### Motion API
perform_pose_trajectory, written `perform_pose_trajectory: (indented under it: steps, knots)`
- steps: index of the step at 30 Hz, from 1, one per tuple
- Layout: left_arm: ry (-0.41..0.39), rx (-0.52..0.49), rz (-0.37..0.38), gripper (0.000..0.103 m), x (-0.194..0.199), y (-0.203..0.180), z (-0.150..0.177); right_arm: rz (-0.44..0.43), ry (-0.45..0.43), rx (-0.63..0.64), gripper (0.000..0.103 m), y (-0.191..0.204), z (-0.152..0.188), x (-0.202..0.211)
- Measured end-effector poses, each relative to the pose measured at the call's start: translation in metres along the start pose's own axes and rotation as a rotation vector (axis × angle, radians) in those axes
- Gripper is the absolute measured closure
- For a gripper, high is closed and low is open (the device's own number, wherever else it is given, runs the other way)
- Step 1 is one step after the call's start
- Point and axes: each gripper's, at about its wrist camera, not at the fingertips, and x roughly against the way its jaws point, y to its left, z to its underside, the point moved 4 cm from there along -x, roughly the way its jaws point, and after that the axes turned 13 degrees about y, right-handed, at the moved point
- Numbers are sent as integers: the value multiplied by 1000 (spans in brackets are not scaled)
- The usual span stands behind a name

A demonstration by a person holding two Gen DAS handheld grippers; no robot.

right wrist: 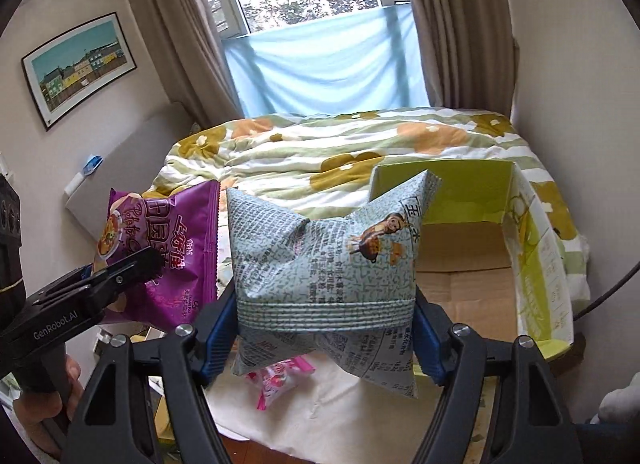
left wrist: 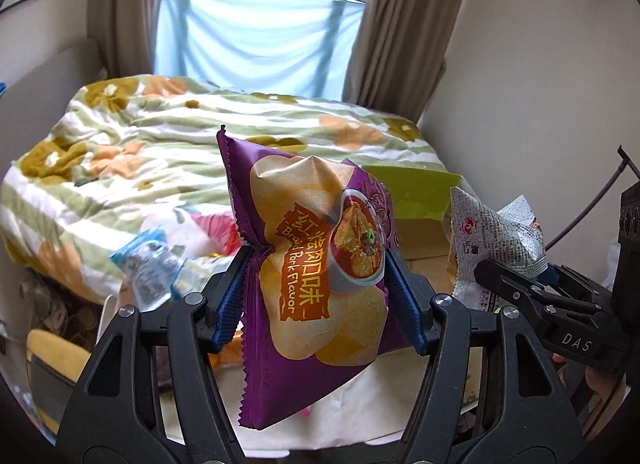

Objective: Organize snacks
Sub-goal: 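Carry both bags over the cardboard box and open both tools to drop them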

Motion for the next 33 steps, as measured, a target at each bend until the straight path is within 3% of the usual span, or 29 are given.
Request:
perform_pose_trajectory:
  steps: [5,11,17,23,25,29,33]
  knots:
    - [37,-52,51,42,-41,-48,-34,49,-5,-83,32,-51,-14,7]
    - [98,-88,55,42,-110,-105,-69,84,16,-137,32,-111,-40,0]
    - [185,-85,27,42,-191,-148,-95,94,59,-153,32,-168,-57,-19]
    - [262,-68,-35,41,-252,-165,-104,72,128,-152,32,-207,-74,-46]
    - [280,-55,-63,36,-269,-163,-106,53,143,-145,32,-214,-76,-53]
    - [302,-28,-107,4,-280,-154,-105,42,177,-142,32,-223,-81,-65]
    - [308,-17,-107,4,-273,-145,-102,44,183,-133,32,-225,-84,-69]
